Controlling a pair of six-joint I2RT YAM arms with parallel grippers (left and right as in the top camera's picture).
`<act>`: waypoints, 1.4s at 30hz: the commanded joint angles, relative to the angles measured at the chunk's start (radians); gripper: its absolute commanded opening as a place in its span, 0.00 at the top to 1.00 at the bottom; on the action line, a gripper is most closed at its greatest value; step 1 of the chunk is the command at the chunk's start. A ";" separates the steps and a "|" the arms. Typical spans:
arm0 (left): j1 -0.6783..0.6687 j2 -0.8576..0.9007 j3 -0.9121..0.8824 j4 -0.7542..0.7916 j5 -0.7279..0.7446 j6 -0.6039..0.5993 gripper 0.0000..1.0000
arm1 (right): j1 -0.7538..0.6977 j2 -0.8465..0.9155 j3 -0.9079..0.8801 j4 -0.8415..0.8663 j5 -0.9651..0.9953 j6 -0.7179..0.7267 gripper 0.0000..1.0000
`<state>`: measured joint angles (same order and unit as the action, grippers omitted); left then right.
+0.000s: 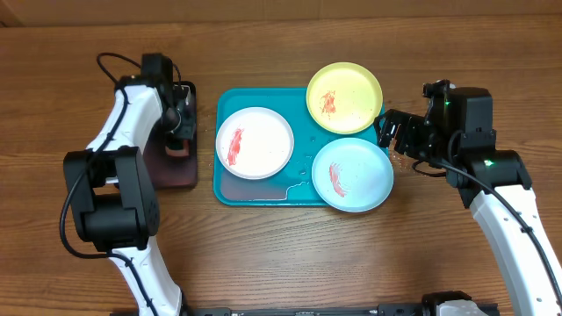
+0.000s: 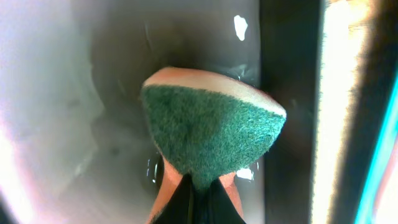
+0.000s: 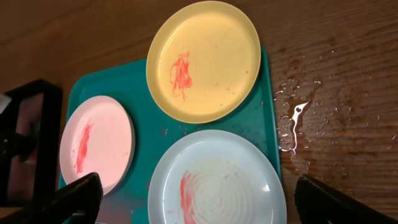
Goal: Clean dirty plates on tray and stack at the side
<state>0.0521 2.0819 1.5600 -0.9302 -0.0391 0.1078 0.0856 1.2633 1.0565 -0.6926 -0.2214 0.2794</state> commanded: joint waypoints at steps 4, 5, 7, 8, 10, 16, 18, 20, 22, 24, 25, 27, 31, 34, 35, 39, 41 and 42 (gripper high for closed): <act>-0.006 -0.044 0.266 -0.173 0.013 -0.037 0.96 | 0.005 -0.002 0.016 0.008 -0.008 -0.018 0.00; -0.006 -0.050 0.299 -0.202 0.013 -0.045 0.96 | 0.005 -0.002 0.016 0.007 -0.008 -0.019 0.00; -0.006 -0.063 0.361 -0.259 0.014 -0.056 0.96 | 0.005 -0.002 0.016 0.005 -0.009 -0.019 0.00; -0.008 -0.069 0.387 -0.285 0.014 -0.059 0.96 | 0.005 -0.002 0.016 0.005 -0.009 -0.019 0.00; -0.013 -0.082 0.422 -0.328 0.014 -0.068 0.97 | 0.005 -0.002 0.016 0.001 -0.008 -0.018 0.00; -0.048 -0.113 0.453 -0.414 0.072 -0.139 0.96 | 0.005 -0.002 0.016 0.003 -0.008 -0.018 0.00; -0.064 -0.115 0.453 -0.434 0.112 -0.144 0.96 | 0.005 -0.002 0.016 0.006 -0.008 -0.018 0.00; -0.084 -0.115 0.453 -0.452 0.124 -0.184 0.96 | 0.005 -0.002 0.016 0.005 -0.009 -0.018 0.01; -0.103 -0.115 0.453 -0.461 0.132 -0.214 0.96 | 0.005 -0.002 0.016 0.004 -0.009 -0.018 0.02; -0.124 -0.115 0.453 -0.460 0.145 -0.228 0.96 | 0.005 0.000 0.016 0.002 -0.009 -0.018 0.03; -0.137 -0.115 0.453 -0.459 0.144 -0.243 0.96 | 0.005 0.003 0.016 0.002 -0.010 -0.016 0.04; -0.169 -0.115 0.453 -0.453 0.145 -0.275 0.96 | 0.005 0.019 0.016 0.003 -0.035 -0.014 0.05; -0.226 -0.115 0.453 -0.445 0.142 -0.325 0.96 | 0.005 0.068 0.017 0.026 -0.136 0.022 0.10; -0.257 -0.115 0.453 -0.445 0.129 -0.369 0.96 | 0.005 0.116 0.017 0.072 -0.234 0.073 0.16; -0.269 -0.114 0.451 -0.443 0.110 -0.401 0.96 | 0.009 0.140 0.017 0.098 -0.273 0.098 0.20; -0.304 -0.114 0.433 -0.424 0.053 -0.516 0.96 | 0.056 0.228 0.020 0.187 -0.334 0.162 0.33; -0.317 -0.114 0.412 -0.397 0.054 -0.561 0.96 | 0.099 0.270 0.028 0.220 -0.333 0.176 0.38; -0.322 -0.114 0.401 -0.388 0.053 -0.578 0.96 | 0.124 0.290 0.035 0.237 -0.330 0.189 0.39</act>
<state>-0.2546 1.9953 1.9873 -1.3422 0.0463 -0.3458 0.1413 1.5040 1.0565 -0.4908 -0.4915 0.4114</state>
